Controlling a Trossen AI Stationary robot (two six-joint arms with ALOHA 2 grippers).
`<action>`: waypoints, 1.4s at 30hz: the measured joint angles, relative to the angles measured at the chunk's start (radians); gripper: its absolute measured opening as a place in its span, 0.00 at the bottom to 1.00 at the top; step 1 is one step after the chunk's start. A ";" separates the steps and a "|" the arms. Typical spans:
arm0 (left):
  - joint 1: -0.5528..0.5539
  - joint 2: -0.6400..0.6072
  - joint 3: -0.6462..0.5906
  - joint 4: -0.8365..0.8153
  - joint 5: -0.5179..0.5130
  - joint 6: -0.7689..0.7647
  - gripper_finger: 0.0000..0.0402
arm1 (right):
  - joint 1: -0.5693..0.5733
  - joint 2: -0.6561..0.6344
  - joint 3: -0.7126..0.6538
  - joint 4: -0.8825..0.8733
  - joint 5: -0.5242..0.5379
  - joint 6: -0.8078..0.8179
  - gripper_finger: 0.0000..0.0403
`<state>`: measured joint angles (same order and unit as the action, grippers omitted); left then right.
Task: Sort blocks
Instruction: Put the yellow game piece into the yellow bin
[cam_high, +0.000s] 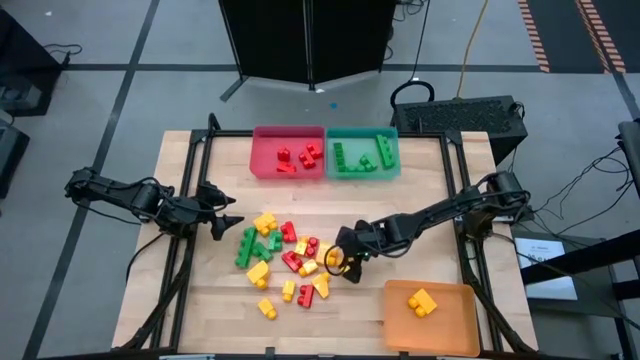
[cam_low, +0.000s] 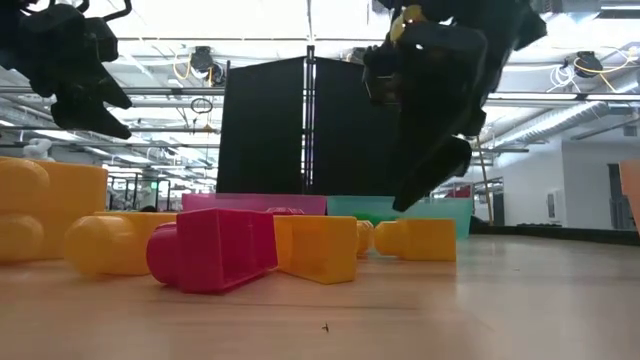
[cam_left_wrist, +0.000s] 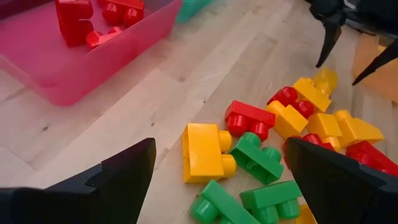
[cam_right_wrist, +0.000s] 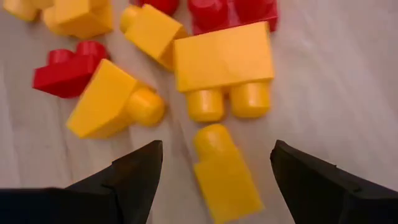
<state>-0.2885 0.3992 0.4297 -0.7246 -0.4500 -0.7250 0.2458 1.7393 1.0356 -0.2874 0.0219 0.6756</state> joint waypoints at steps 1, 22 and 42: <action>0.000 0.000 0.000 0.000 0.000 0.000 0.90 | 0.004 0.000 -0.010 0.015 0.001 0.001 0.72; 0.000 0.000 0.000 -0.003 0.000 -0.001 0.90 | 0.023 0.144 -0.010 0.017 0.042 0.134 0.29; 0.000 0.000 0.000 -0.002 -0.003 -0.001 0.90 | 0.100 -0.200 -0.015 -0.164 0.076 0.309 0.28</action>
<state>-0.2882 0.3992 0.4297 -0.7268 -0.4532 -0.7258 0.3462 1.5391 1.0206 -0.4517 0.0976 0.9847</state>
